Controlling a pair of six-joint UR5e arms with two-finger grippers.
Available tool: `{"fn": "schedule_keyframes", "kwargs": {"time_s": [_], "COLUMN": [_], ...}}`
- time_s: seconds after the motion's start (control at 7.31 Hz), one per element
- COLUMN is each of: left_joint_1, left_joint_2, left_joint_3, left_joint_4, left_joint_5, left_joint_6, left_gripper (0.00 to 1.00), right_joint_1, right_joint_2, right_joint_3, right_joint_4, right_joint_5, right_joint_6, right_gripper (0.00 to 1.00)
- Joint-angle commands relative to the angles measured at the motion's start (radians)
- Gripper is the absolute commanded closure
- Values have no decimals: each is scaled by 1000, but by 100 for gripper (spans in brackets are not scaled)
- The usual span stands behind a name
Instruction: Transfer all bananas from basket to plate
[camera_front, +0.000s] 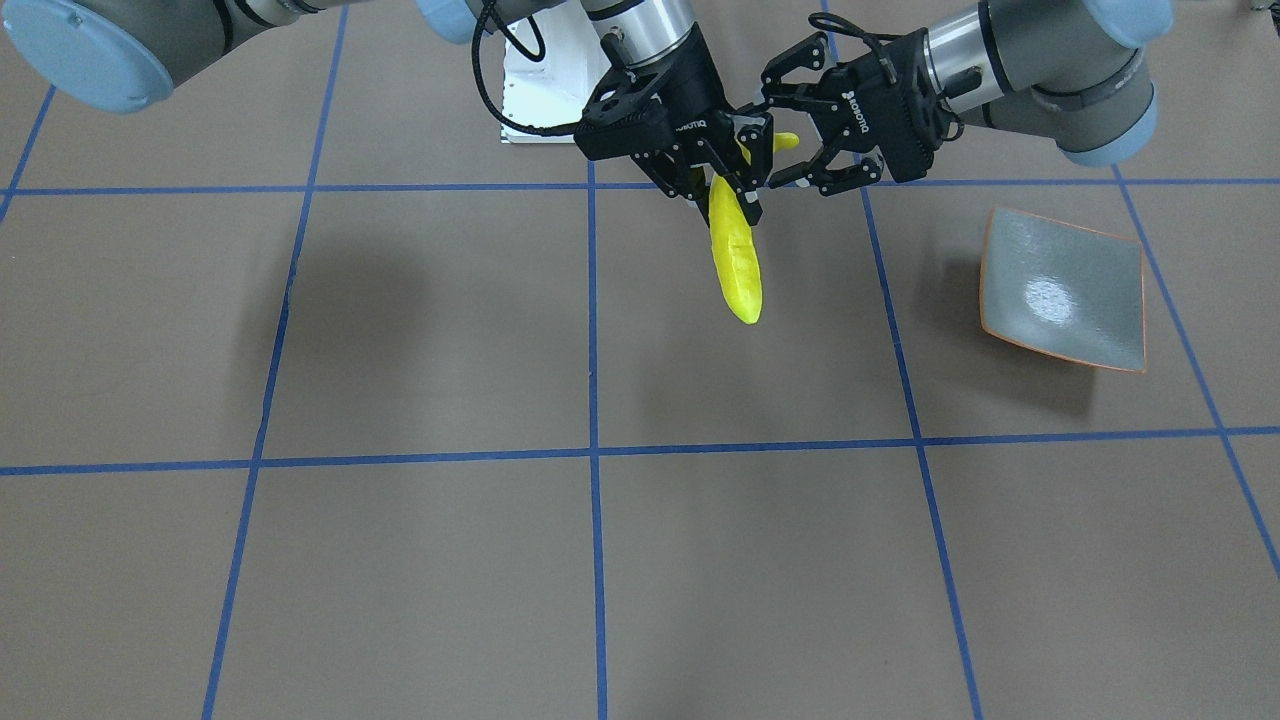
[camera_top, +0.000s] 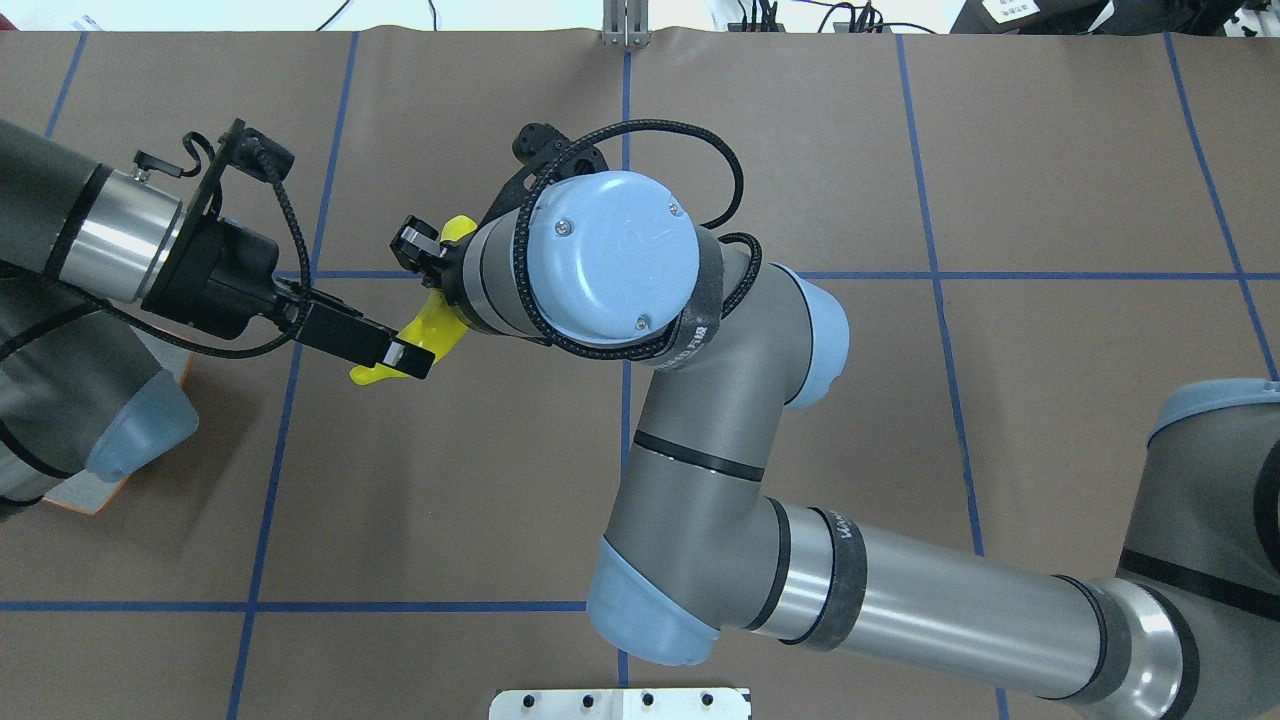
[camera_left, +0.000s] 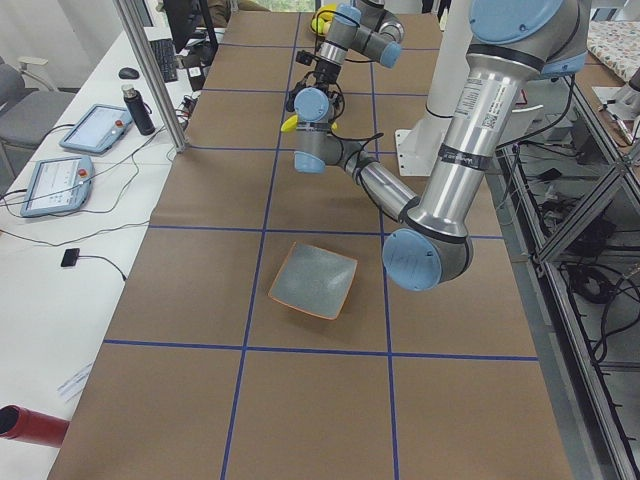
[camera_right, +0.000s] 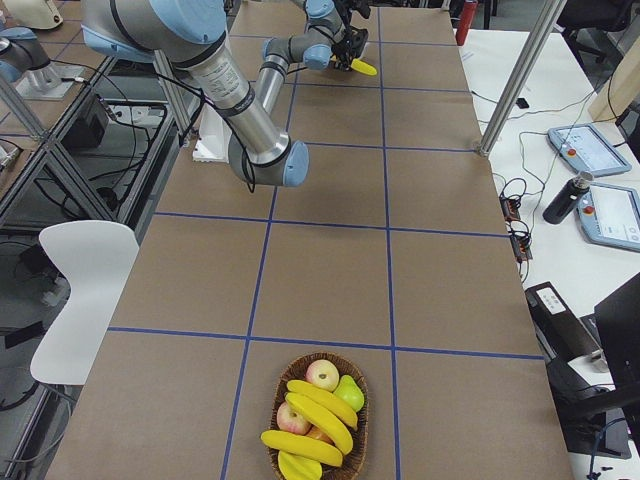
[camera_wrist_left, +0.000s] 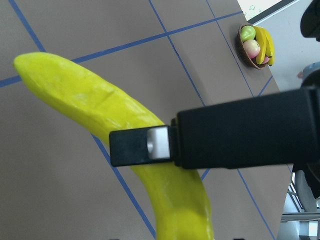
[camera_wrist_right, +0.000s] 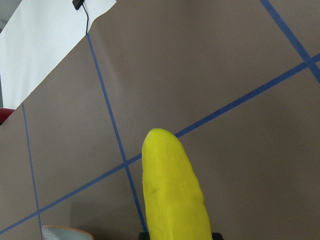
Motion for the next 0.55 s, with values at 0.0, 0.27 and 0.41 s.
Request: {"fn": "schedule_keyframes", "kwargs": {"time_s": [0.0, 0.27, 0.41], "left_joint_1": [4, 10, 11], "left_joint_2": [-5, -5, -6], "left_joint_3": [2, 1, 4], "left_joint_4": [0, 0, 0], "left_joint_5": [0, 0, 0], "left_joint_6": [0, 0, 0], "left_gripper": [25, 25, 32], "right_joint_1": [-10, -25, -25], "right_joint_2": [0, -2, 1], "right_joint_3": [-1, -2, -1], "right_joint_4": [0, 0, 0], "right_joint_5": [-16, -35, -35], "right_joint_6": [-3, -15, -17], "right_gripper": [100, 100, 100]}}
